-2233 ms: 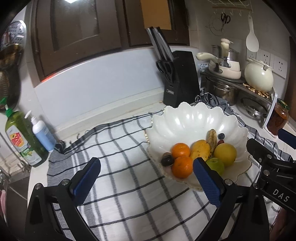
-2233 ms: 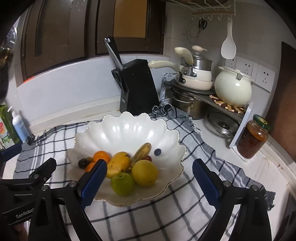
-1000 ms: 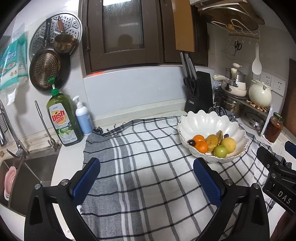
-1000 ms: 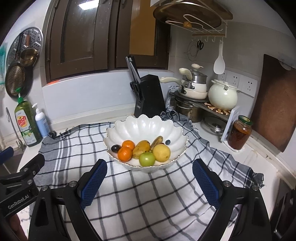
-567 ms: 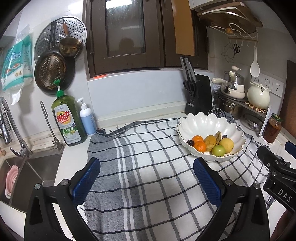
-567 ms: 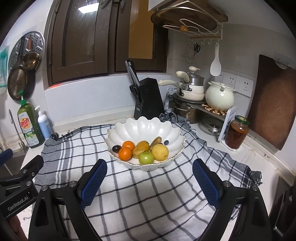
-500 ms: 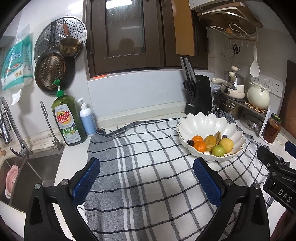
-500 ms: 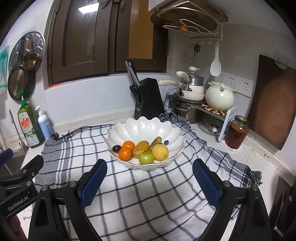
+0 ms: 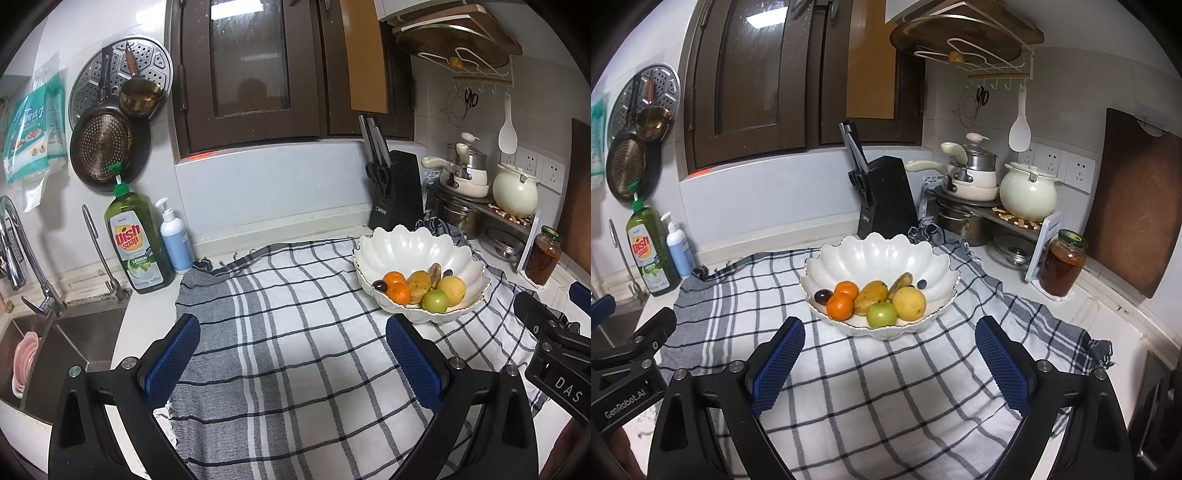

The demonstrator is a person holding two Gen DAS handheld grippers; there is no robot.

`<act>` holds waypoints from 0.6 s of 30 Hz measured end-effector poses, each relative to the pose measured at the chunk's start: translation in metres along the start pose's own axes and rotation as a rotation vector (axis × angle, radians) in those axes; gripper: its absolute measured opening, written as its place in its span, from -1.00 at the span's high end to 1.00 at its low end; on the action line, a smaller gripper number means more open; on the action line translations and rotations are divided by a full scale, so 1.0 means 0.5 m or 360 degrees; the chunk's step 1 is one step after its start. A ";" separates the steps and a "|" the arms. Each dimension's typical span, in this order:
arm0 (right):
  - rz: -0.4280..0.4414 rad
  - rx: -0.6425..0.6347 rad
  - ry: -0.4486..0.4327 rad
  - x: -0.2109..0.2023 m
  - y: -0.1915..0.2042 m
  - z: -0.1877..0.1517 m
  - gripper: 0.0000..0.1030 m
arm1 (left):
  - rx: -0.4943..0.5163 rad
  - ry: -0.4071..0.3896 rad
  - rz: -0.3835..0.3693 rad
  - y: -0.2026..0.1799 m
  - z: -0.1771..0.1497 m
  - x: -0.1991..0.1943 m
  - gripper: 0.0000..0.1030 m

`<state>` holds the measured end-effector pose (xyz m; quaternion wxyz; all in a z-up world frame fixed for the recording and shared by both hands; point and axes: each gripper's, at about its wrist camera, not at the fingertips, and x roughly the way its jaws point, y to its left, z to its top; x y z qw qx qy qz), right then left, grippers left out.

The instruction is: Organize fruits

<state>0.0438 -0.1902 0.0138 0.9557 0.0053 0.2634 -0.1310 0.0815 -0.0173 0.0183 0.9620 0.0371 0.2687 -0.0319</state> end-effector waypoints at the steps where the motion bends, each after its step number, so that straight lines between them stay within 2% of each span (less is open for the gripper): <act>1: 0.0001 -0.0001 -0.0001 0.000 0.000 0.000 -0.83 | 0.0001 -0.0002 0.0001 0.000 0.000 -0.001 -0.99; 18: 0.0004 0.0009 -0.0006 -0.007 -0.006 0.001 -0.83 | 0.0018 -0.0004 -0.0013 -0.008 0.011 -0.002 -0.99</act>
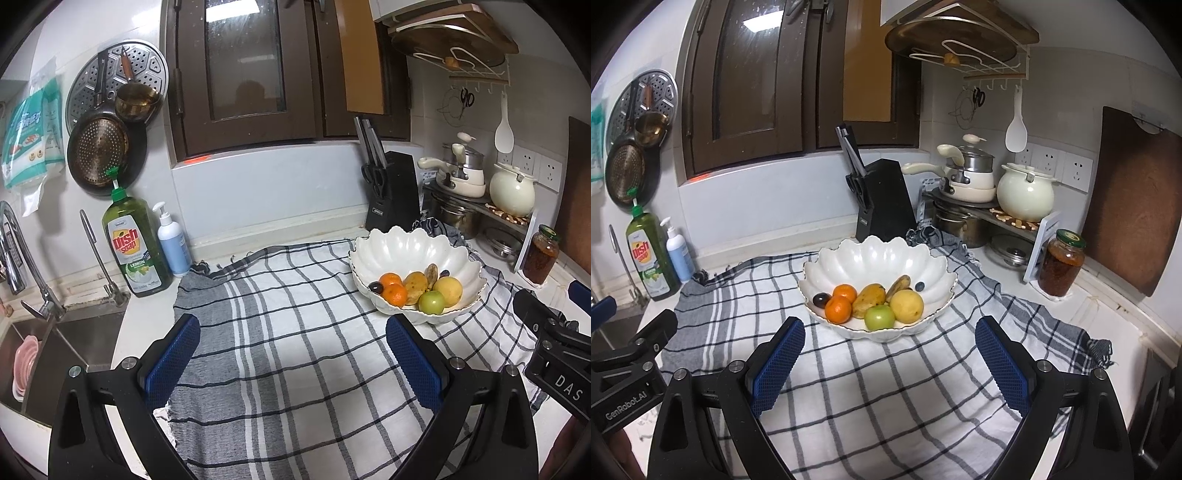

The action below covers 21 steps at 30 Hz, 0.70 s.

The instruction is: Organize fruits

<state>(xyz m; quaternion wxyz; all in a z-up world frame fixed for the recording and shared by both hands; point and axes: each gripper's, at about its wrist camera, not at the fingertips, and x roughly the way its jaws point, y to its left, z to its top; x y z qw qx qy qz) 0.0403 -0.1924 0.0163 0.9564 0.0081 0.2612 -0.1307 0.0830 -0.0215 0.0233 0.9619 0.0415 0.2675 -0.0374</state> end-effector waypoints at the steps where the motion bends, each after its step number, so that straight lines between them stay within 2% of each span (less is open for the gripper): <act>1: 0.0000 0.0002 0.0002 0.000 0.000 0.000 -0.83 | 0.0002 0.0000 0.0000 -0.001 0.000 0.000 -0.99; 21: 0.0000 0.0011 0.0011 -0.004 0.001 0.009 -0.83 | -0.0007 0.0030 -0.0010 -0.004 -0.013 0.013 -0.99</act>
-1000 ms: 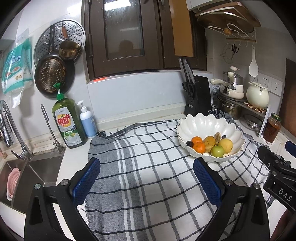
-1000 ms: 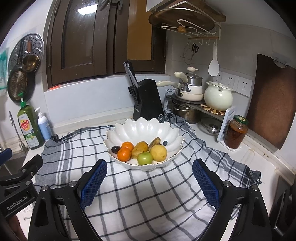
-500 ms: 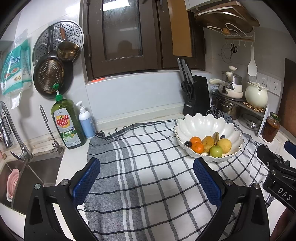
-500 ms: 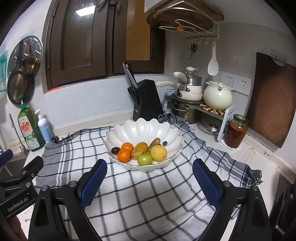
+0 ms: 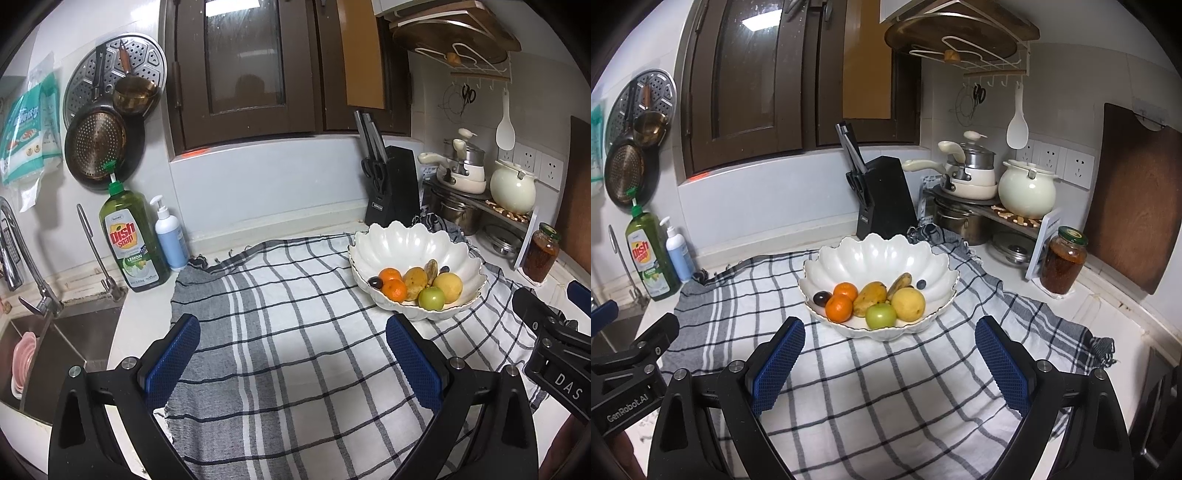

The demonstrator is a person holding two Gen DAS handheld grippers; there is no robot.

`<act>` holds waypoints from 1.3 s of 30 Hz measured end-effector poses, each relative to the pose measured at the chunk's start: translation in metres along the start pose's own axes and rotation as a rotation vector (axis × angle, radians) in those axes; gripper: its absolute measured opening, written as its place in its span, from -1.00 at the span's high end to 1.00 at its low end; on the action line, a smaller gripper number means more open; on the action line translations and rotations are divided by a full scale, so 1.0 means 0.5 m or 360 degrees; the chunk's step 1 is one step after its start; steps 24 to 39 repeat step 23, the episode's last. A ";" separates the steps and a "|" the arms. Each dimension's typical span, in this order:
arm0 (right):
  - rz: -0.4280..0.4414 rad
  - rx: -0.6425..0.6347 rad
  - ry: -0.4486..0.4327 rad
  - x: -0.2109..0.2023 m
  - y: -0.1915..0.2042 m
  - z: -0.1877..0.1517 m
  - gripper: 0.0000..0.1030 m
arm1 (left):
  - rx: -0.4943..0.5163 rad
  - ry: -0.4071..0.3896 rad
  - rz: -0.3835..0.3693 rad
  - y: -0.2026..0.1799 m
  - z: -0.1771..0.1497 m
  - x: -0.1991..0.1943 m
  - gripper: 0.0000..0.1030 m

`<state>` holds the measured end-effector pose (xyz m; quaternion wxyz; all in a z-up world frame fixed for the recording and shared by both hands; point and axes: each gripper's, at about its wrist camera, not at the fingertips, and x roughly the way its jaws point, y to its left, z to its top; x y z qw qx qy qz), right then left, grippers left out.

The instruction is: Organize fruits

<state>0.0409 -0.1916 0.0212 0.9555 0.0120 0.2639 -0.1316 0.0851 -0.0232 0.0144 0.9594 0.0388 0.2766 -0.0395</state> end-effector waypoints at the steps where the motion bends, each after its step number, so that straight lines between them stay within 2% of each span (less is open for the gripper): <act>1: 0.0000 0.0000 -0.0001 0.002 -0.001 -0.002 -0.83 | -0.0001 0.0001 0.0001 -0.001 -0.001 0.001 -0.99; 39: 0.0007 0.0003 0.0012 0.006 -0.002 -0.005 -0.83 | 0.0008 0.0019 0.0000 -0.003 -0.006 0.008 -1.00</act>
